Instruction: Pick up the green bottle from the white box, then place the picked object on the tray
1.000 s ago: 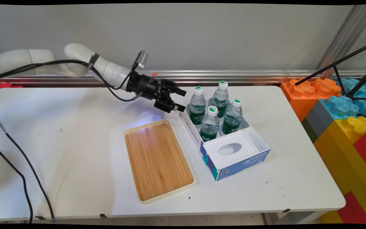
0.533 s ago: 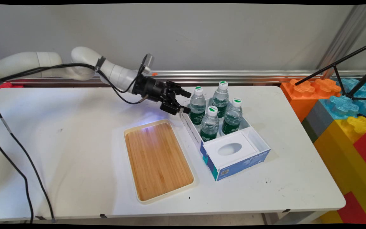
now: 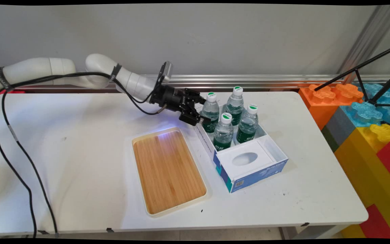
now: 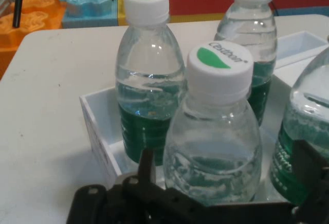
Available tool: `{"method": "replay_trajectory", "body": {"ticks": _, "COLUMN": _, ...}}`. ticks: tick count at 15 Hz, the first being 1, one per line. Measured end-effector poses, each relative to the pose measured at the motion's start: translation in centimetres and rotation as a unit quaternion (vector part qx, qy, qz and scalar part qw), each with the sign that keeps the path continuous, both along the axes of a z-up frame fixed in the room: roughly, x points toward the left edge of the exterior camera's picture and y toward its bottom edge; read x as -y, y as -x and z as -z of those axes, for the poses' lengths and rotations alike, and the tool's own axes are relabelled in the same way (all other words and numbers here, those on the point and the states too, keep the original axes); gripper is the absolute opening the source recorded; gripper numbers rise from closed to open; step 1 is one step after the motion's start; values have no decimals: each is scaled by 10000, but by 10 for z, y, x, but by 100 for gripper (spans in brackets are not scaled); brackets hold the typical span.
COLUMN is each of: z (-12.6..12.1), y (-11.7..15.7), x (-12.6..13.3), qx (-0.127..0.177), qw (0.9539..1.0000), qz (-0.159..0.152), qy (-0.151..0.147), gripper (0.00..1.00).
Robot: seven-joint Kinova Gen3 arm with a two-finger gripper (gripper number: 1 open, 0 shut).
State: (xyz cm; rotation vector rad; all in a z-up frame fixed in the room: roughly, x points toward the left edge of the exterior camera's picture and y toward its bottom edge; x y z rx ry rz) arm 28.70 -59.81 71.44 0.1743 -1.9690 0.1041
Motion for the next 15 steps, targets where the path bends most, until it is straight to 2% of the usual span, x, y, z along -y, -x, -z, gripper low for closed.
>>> {"method": "replay_trajectory", "body": {"ticks": 3, "z": 1, "y": 9, "x": 1, "qx": 47, "qw": 9999, "qz": -12, "qy": 107, "gripper": 100}}
{"method": "replay_trajectory", "body": {"ticks": 4, "z": 1, "y": 11, "x": 2, "qx": 53, "qw": 9999, "qz": -13, "qy": 142, "gripper": 0}}
{"method": "replay_trajectory", "body": {"ticks": 15, "z": -8, "y": 18, "x": -4, "qx": 88, "qw": 9997, "qz": -72, "qy": 237, "gripper": 0}}
